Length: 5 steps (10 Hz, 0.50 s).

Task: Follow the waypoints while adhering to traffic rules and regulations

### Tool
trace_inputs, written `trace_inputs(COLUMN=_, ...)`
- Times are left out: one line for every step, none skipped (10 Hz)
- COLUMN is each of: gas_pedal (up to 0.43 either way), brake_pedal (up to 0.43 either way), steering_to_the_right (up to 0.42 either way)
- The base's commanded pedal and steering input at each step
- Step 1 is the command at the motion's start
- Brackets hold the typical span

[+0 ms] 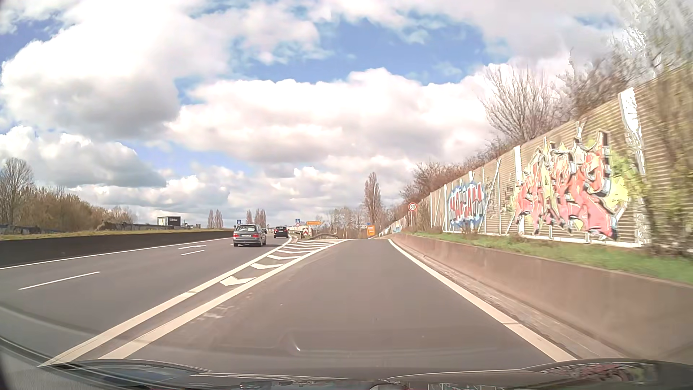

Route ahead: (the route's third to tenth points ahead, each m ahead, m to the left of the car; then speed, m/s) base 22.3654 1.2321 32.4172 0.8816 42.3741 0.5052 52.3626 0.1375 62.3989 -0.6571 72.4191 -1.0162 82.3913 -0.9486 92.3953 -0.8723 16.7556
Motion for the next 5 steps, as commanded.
trace_inputs(gas_pedal=0.000, brake_pedal=0.000, steering_to_the_right=0.000)
trace_inputs(gas_pedal=0.000, brake_pedal=0.000, steering_to_the_right=0.000)
trace_inputs(gas_pedal=0.000, brake_pedal=0.000, steering_to_the_right=0.000)
trace_inputs(gas_pedal=0.000, brake_pedal=0.000, steering_to_the_right=0.000)
trace_inputs(gas_pedal=0.000, brake_pedal=0.000, steering_to_the_right=0.000)
